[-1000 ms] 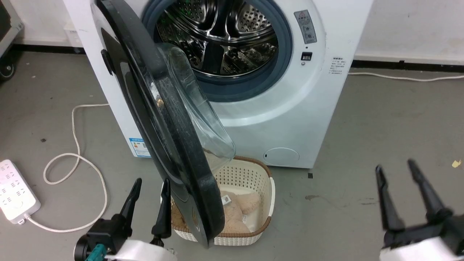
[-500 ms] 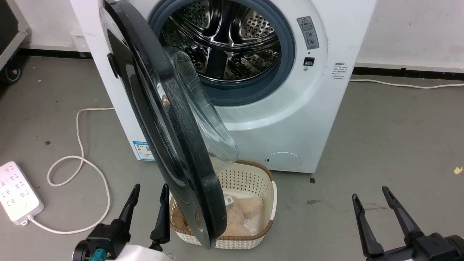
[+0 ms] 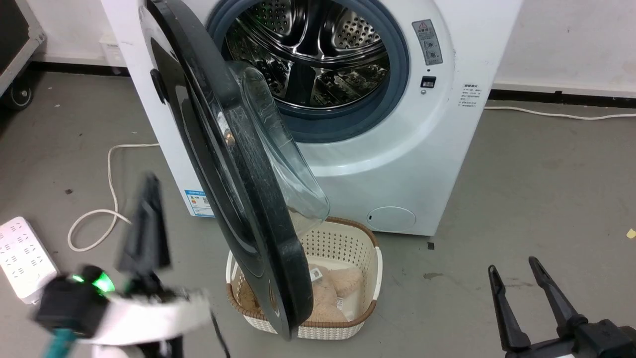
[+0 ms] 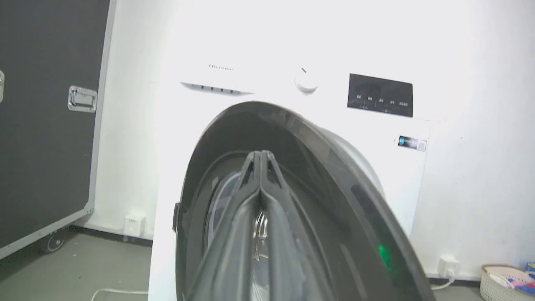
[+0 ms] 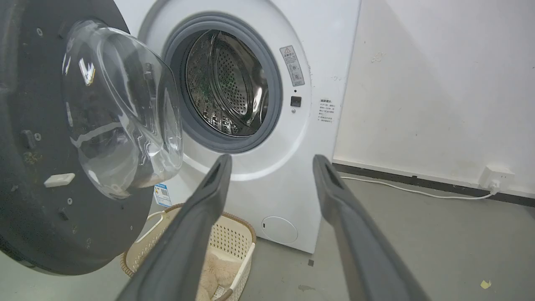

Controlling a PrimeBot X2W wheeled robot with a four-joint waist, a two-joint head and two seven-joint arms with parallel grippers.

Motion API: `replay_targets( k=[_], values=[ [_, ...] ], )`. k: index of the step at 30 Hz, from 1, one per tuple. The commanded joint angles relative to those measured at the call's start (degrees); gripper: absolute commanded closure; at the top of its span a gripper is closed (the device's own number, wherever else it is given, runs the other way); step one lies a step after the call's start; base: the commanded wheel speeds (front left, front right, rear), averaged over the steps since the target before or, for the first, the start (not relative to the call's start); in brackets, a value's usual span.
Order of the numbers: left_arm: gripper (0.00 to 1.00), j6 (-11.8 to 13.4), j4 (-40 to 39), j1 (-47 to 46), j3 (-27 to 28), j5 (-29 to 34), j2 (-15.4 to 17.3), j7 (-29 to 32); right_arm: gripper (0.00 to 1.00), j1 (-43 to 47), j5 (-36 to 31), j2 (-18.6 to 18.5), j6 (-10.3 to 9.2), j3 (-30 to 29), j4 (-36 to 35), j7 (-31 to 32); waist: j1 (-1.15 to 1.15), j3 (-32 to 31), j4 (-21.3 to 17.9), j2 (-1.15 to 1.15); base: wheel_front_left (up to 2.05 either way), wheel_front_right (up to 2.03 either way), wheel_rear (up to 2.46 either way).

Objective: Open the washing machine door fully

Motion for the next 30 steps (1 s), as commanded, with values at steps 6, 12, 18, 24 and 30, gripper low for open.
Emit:
replay_targets(
  k=[6,12,18,24,30],
  values=[
    [1.00,1.22,-10.95,-7.04,-0.85,2.07,0.07,-0.26,0.00,-0.70,1.11,0.25,-0.04,0.29,0.76,-0.24,-0.01,-0.50,-0.06,0.00,0.00,0.00,0.00],
    [1.00,1.65,-15.15,-10.08,-7.52,2.97,0.06,2.62,0.00,-1.04,1.36,0.26,-0.04,1.08,1.19,-0.25,-0.01,-0.26,-0.47,0.00,0.00,0.00,0.00],
    [1.00,2.56,-14.67,-9.53,-17.39,5.08,0.07,7.81,0.00,-1.11,1.34,0.26,-0.04,1.18,2.00,-0.25,-0.01,0.32,-0.74,0.00,0.00,0.00,0.00],
    [1.00,4.61,-8.46,-5.88,-27.35,2.31,0.06,11.08,0.00,-1.77,1.41,0.26,-0.04,1.13,2.21,-0.26,-0.01,1.23,-1.28,0.00,0.00,0.00,0.00],
    [1.00,7.27,0.66,-3.02,-32.63,-0.22,0.06,11.64,0.00,-2.00,1.75,0.26,-0.04,1.08,2.81,-0.26,-0.01,2.09,-1.27,0.00,0.00,0.00,0.00]
  ],
)
